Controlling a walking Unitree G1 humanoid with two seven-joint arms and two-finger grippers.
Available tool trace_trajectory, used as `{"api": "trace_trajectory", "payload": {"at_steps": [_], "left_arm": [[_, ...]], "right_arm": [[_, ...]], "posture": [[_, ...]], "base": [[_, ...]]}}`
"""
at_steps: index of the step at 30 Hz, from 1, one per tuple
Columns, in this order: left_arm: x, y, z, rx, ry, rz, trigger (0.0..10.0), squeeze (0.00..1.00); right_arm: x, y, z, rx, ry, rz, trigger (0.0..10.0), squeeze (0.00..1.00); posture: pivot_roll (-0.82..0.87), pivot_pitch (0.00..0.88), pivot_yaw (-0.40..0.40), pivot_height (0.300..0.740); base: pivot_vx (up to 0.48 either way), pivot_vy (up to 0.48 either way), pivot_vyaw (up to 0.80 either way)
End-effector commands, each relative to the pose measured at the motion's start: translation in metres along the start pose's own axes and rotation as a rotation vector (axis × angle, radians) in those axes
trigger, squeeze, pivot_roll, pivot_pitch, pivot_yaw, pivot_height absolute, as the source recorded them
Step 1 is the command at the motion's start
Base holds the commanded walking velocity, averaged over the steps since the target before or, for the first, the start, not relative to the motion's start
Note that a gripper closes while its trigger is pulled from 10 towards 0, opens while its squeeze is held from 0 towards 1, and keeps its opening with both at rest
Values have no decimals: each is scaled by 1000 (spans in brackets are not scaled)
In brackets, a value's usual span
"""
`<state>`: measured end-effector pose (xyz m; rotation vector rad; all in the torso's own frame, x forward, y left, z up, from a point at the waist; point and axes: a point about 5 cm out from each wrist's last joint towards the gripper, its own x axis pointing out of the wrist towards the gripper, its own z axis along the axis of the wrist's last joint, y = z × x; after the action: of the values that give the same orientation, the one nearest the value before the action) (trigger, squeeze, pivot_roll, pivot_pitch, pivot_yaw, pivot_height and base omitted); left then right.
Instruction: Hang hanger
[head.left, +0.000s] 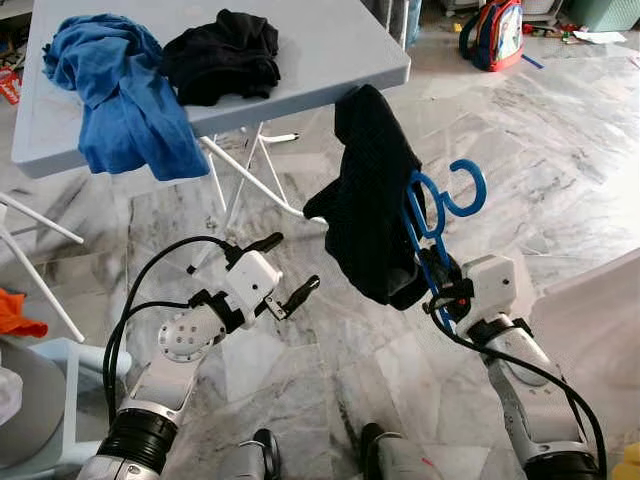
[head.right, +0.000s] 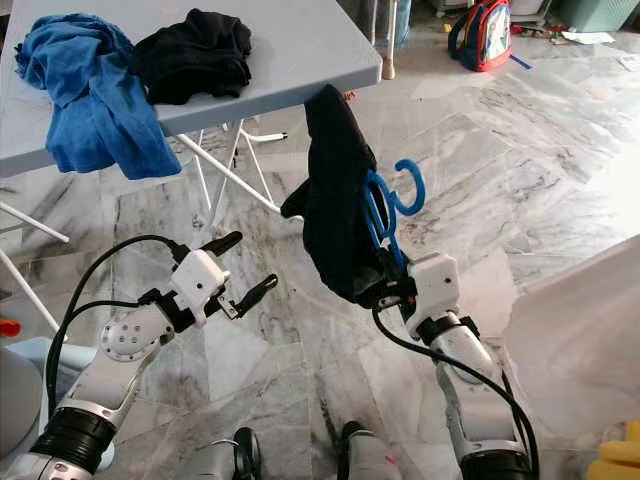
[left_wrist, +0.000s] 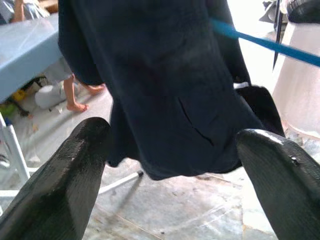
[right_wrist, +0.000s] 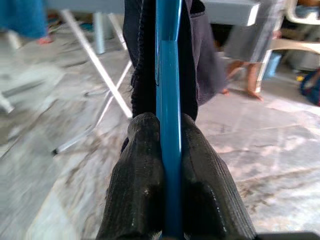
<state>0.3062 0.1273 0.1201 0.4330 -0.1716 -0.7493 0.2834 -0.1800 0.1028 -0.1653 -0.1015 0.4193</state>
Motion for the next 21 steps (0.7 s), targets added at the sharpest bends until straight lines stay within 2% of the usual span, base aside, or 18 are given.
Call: {"api": "trace_trajectory", "payload": {"at_steps": [1, 5, 10, 15, 17, 21], "left_arm": [[-2, 2, 2, 37, -3, -23, 10000, 1000], [-6, 13, 0, 58, 13, -14, 10000, 1000], [-8, 17, -4, 78, 35, -16, 10000, 1000], [-9, 10, -7, 119, 45, -63, 10000, 1000], [-11, 4, -8, 148, 50, -116, 10000, 1000], [-12, 4, -8, 163, 47, -146, 10000, 1000]], "right_arm": [[-3, 7, 3, -10, -30, 68, 10000, 0], [-12, 10, -6, 6, 18, 145, 10000, 0], [-20, 11, -15, -21, 64, 198, 10000, 0], [-27, 9, -22, -51, 107, 236, 10000, 0], [-33, 8, -27, -94, 144, 297, 10000, 0], [-38, 8, -30, -97, 168, 352, 10000, 0]], "posture": [[-115, 244, 39, 740], [-114, 245, 43, 740], [-111, 248, 45, 740], [-111, 250, 44, 740], [-112, 253, 45, 740], [-110, 255, 47, 740]], "base": [[0, 0, 0], [0, 0, 0], [0, 0, 0], [0, 0, 0], [0, 0, 0], [0, 0, 0]]}}
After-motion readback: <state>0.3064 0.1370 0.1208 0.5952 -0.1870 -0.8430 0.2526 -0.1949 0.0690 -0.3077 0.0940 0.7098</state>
